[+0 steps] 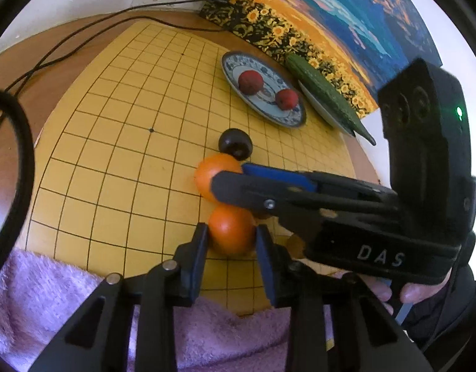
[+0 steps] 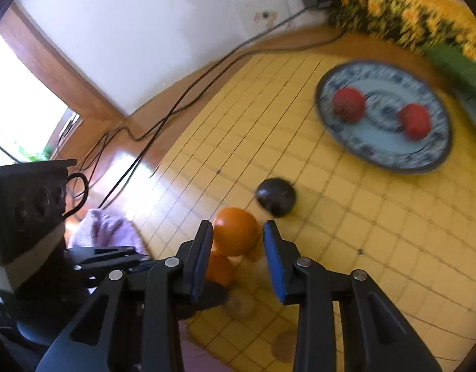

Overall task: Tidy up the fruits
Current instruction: 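Grasp an orange with the left gripper while the right gripper grasps the other orange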

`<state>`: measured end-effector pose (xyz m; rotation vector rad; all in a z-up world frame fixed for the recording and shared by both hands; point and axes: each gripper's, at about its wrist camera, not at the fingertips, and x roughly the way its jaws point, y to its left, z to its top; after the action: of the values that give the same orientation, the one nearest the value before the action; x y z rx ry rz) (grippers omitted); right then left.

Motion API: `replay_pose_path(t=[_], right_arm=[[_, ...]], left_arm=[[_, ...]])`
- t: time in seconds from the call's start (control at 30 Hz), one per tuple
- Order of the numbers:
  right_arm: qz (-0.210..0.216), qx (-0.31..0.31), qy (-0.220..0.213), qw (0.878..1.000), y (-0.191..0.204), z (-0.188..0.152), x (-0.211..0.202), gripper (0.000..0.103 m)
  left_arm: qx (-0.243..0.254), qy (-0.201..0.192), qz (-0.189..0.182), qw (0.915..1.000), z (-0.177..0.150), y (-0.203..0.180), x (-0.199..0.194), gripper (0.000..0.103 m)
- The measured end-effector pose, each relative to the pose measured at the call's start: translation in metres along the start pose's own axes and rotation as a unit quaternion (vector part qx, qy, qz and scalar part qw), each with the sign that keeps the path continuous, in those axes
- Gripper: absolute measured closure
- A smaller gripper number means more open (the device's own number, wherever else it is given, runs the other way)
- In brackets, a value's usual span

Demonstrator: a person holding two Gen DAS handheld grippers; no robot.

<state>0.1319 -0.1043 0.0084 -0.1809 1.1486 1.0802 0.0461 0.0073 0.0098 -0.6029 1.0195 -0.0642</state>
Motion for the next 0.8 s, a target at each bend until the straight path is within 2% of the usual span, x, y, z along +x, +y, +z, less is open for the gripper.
replay_pose_path(t=[0.13,0.27,0.5,0.8], right_arm=[[0.001,-0.011,0.013,1.000,0.005,0.003,0.009,0.067],[-0.010,-0.035,0.031,0.999,0.015,0.003,0.021,0.069],[-0.028,-0.053,0.015,0.998,0.023,0.000,0.021,0.070],[-0.046,-0.034,-0.055,0.997,0.018,-0.010,-0.033,0.070]], left_arm=[[-0.019,0.002,-0.013,0.9997,-0.001,0.007,-0.002,0.071],[-0.026,0.002,-0.012,0.9996,-0.004,0.012,-0.007,0.071],[-0.022,0.000,-0.006,0.9997,-0.010,0.017,-0.013,0.071],[0.016,-0.008,0.014,0.9997,-0.010,0.008,-0.029,0.071]])
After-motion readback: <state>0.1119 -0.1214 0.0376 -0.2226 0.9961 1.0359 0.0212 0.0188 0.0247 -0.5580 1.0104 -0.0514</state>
